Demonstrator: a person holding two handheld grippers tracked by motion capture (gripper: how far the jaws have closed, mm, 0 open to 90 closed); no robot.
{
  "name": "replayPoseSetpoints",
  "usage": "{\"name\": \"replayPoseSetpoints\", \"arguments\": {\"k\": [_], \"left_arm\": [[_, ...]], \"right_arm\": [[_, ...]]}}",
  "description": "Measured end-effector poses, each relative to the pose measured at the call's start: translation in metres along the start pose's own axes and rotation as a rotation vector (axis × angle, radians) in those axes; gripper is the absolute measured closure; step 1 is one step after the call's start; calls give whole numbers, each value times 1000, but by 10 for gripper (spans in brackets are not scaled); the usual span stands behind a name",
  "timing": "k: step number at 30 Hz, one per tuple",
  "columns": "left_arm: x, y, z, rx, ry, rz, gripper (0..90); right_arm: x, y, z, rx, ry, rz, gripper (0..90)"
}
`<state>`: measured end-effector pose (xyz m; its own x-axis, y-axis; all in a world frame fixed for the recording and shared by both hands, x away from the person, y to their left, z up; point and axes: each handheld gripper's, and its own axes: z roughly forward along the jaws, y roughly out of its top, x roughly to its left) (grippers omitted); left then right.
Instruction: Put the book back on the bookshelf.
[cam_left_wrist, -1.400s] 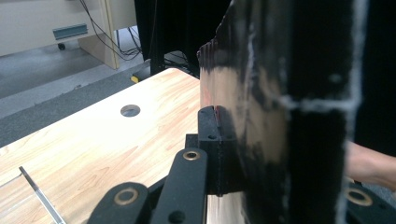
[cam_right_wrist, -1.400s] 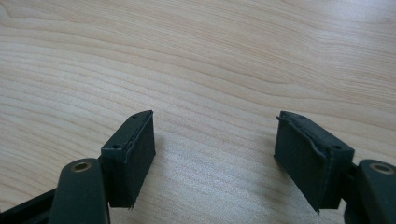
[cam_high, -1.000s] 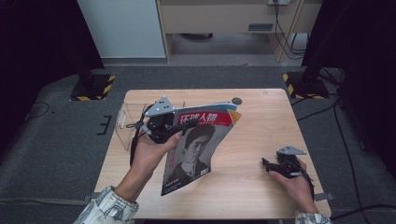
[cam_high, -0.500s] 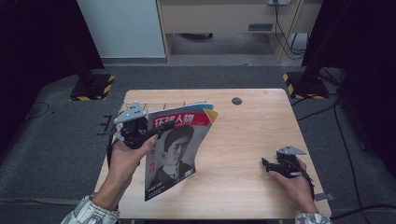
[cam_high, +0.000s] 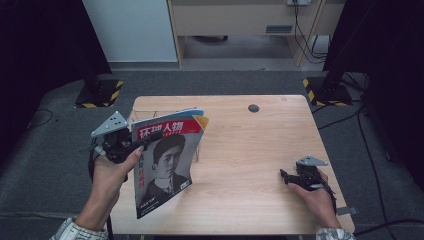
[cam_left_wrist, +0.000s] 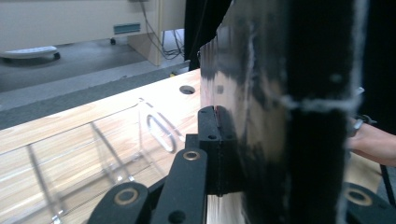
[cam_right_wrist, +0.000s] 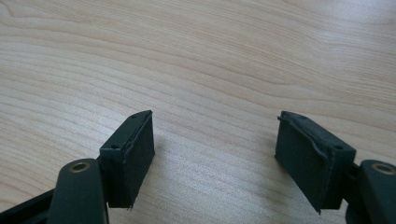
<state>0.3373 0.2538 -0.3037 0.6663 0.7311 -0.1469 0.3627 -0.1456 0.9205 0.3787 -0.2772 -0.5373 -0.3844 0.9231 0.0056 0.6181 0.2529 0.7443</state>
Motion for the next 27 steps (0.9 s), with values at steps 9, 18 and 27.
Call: {"name": "replayPoseSetpoints", "arguments": {"k": [9,18,27], "left_arm": [[8,-2,-12,-10,29,-11,865],[25,-6,-33,-34,75,-29,865],[41,-12,-47,-43,126,-57,865]], "right_arm": [[0,0,0,1,2,3,282],[0,0,0,1,2,4,282],[1,0,0,1,2,4,282]]}}
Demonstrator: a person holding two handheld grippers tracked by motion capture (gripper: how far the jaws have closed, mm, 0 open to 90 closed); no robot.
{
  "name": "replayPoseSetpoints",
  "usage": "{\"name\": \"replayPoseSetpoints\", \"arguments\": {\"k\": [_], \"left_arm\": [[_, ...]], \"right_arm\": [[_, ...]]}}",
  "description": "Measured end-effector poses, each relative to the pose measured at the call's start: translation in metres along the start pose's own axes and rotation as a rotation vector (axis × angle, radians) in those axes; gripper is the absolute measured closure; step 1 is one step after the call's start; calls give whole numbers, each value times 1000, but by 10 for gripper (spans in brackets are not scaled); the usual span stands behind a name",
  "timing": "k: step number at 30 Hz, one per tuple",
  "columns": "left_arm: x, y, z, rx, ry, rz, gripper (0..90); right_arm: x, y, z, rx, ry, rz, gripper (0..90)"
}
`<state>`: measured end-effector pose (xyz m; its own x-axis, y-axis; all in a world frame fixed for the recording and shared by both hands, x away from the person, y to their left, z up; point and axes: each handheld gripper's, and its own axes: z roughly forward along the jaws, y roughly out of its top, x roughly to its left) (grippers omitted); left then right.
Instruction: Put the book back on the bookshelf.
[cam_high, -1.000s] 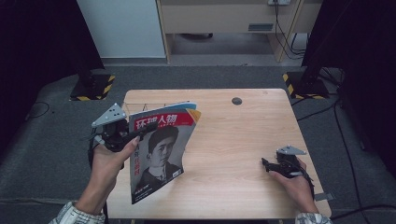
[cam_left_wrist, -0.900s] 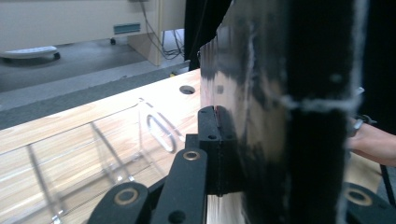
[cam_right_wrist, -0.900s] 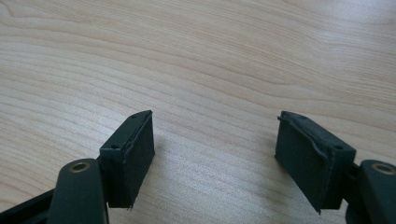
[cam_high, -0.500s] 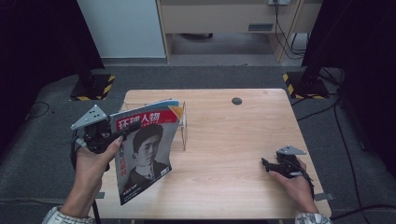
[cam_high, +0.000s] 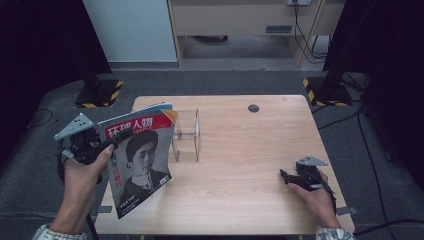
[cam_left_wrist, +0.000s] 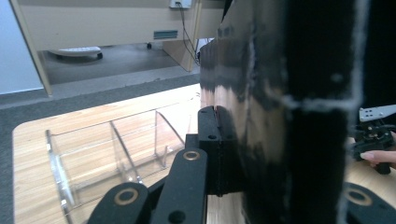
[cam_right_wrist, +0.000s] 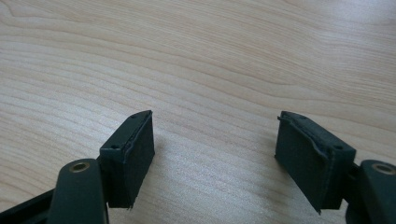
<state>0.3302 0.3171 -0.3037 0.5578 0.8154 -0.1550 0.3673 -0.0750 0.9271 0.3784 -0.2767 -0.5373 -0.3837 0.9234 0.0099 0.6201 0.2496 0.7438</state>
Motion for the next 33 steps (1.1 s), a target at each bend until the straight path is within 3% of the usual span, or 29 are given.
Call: {"name": "replayPoseSetpoints", "arguments": {"k": [9,33], "left_arm": [[13,-1,-7,-22,29,1,865],[32,-2,-23,-22,106,-41,865]], "right_arm": [[0,0,0,0,0,0,282],[0,0,0,-1,0,-1,282]]}}
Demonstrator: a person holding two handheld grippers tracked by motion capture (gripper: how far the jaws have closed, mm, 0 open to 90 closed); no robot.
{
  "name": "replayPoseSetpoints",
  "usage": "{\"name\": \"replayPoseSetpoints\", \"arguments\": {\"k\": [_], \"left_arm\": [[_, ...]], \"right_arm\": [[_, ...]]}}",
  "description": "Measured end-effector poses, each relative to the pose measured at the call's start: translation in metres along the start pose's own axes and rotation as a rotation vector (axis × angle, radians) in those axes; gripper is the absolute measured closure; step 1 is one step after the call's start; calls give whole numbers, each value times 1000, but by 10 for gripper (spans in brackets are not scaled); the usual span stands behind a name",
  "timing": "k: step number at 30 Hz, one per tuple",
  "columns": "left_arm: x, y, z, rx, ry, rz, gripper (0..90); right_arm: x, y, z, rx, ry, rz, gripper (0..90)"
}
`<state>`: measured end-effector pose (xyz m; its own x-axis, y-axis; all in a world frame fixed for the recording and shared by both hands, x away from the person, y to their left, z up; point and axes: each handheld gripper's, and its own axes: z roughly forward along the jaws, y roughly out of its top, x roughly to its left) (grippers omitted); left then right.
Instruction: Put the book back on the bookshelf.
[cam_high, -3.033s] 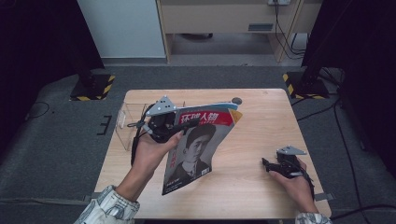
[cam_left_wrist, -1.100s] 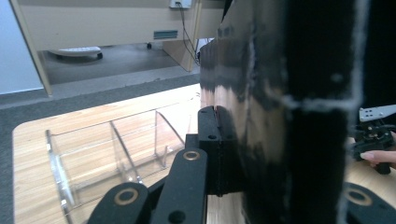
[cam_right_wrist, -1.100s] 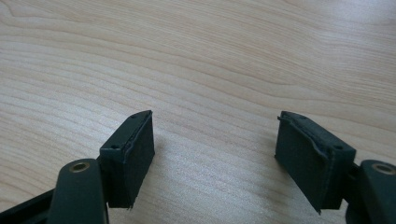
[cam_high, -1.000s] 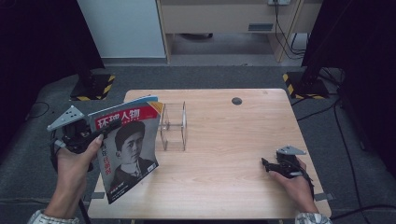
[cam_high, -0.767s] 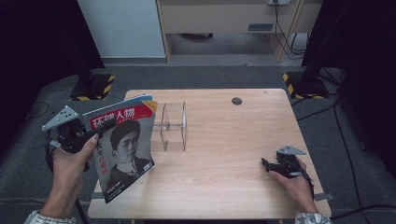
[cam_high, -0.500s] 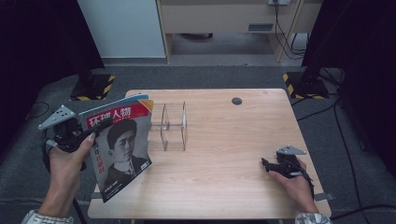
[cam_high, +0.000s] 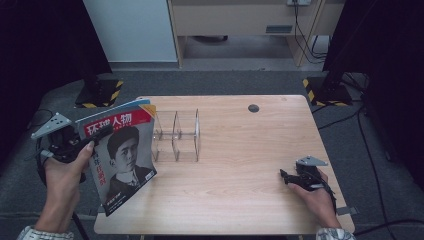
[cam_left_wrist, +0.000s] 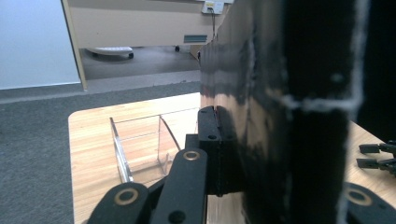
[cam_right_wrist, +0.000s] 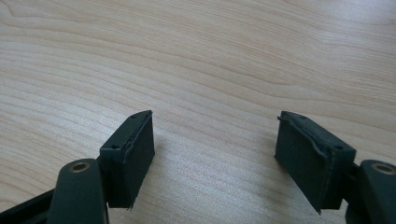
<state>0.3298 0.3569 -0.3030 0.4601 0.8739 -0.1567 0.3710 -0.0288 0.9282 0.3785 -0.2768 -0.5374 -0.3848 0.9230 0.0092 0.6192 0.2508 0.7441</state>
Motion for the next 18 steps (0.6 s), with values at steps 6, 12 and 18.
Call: {"name": "replayPoseSetpoints", "arguments": {"k": [6,12,18], "left_arm": [[4,1,-3,-4,13,-5,865],[6,3,-4,-6,23,-6,865],[11,3,0,-9,40,-9,865]], "right_arm": [[0,0,0,1,0,1,282],[0,0,0,0,0,1,282],[0,0,0,1,0,2,283]]}}
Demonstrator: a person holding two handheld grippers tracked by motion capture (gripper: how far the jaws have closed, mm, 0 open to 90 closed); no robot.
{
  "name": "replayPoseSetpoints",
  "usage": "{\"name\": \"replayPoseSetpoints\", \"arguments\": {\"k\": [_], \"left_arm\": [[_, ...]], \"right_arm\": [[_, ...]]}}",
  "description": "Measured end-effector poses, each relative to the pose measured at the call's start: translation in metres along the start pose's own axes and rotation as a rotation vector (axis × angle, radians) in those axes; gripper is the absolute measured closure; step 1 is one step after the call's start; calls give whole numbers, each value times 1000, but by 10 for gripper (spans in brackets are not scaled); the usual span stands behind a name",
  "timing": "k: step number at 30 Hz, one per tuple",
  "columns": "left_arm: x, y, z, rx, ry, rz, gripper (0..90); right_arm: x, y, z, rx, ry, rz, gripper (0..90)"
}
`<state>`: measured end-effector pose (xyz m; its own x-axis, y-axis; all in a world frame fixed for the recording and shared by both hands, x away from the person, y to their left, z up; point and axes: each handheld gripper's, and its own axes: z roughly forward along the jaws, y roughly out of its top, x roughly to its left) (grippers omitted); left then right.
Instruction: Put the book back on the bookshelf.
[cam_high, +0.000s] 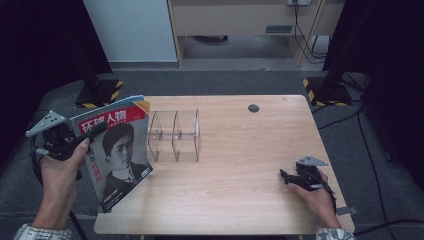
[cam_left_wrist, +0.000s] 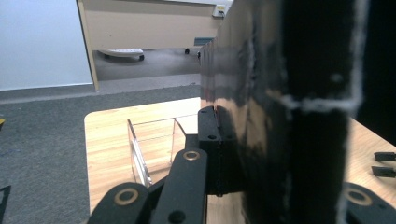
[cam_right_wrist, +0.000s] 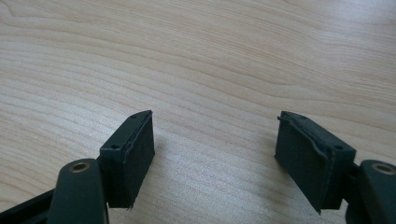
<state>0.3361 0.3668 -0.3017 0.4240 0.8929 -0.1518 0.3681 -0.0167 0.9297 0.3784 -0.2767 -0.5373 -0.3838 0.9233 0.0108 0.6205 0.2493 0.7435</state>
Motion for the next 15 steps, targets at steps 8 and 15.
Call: {"name": "replayPoseSetpoints", "arguments": {"k": [8,15], "left_arm": [[10,-1,1,1,31,-13,865],[16,1,2,-13,53,-28,865]], "right_arm": [[0,0,0,0,0,0,283],[0,0,0,-1,-2,-3,283]]}}
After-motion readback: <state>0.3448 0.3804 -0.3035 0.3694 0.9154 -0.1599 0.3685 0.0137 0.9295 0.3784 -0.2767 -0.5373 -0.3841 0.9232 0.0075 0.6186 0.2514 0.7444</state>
